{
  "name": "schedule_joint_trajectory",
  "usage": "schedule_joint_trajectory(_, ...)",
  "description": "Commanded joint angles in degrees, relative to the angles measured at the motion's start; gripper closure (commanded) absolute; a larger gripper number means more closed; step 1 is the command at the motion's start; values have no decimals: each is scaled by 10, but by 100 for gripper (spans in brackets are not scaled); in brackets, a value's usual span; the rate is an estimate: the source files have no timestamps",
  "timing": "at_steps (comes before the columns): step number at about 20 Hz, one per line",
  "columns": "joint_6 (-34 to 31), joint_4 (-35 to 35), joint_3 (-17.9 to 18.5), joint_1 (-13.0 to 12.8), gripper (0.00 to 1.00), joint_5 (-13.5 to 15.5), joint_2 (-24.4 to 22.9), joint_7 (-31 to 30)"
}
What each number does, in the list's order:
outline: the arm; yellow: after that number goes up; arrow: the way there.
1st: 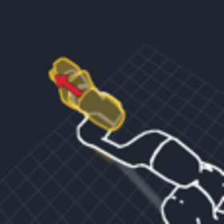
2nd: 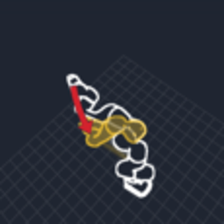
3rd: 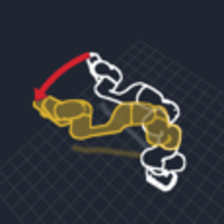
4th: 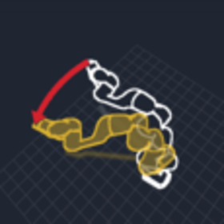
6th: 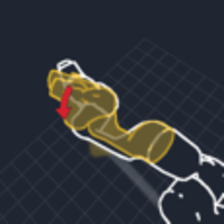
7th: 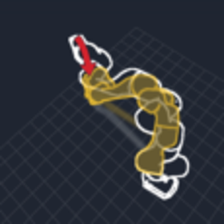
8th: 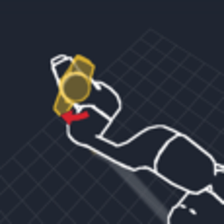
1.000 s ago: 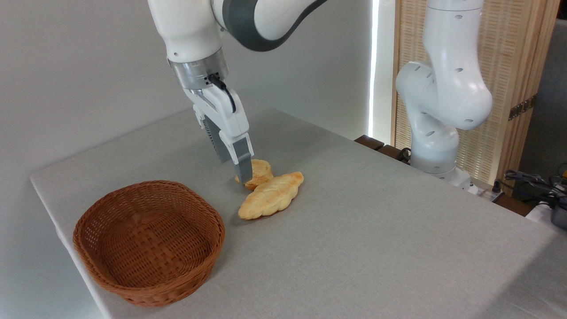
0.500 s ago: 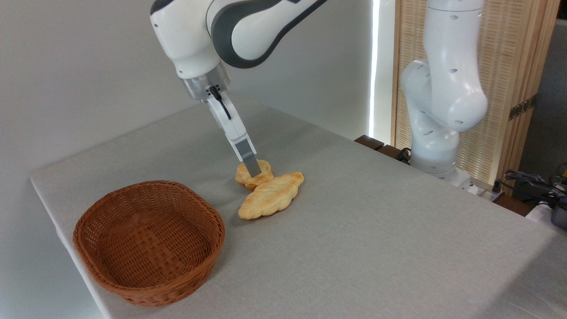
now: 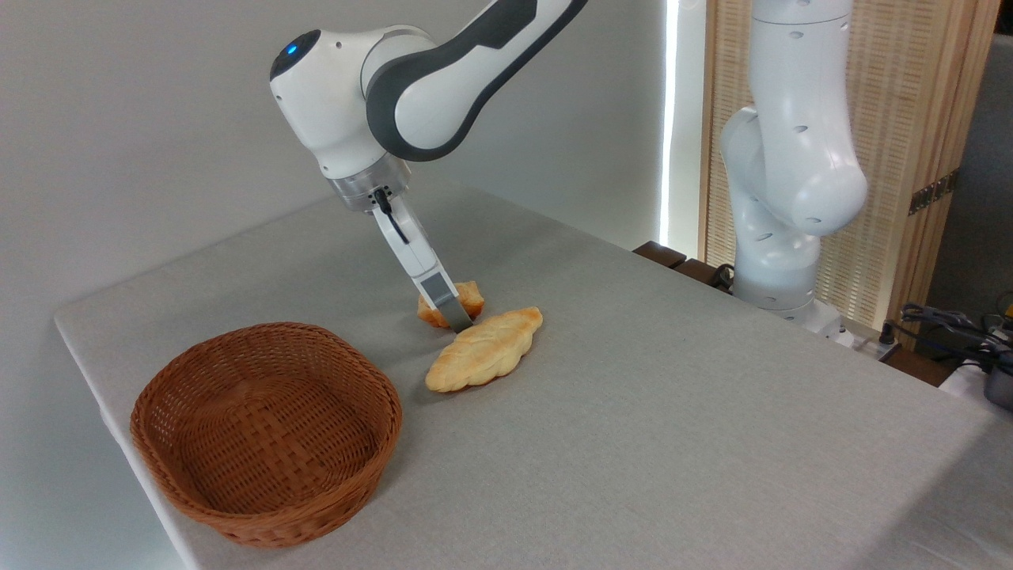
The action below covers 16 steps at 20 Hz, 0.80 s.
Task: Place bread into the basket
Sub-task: 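Close the gripper on the small round bun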
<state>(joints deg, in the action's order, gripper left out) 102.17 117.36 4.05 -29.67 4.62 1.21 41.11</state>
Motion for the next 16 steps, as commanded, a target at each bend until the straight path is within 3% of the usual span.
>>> schedule_joint_trajectory(1,6,-4,6,-3,10,5,2,-6)
schedule_joint_trajectory(3,6,-5,7,-3,44,6,2,-6)
schedule_joint_trajectory(4,6,-5,7,-3,53,6,2,-6)
schedule_joint_trajectory(16,5,-12,7,-2,53,6,0,-6)
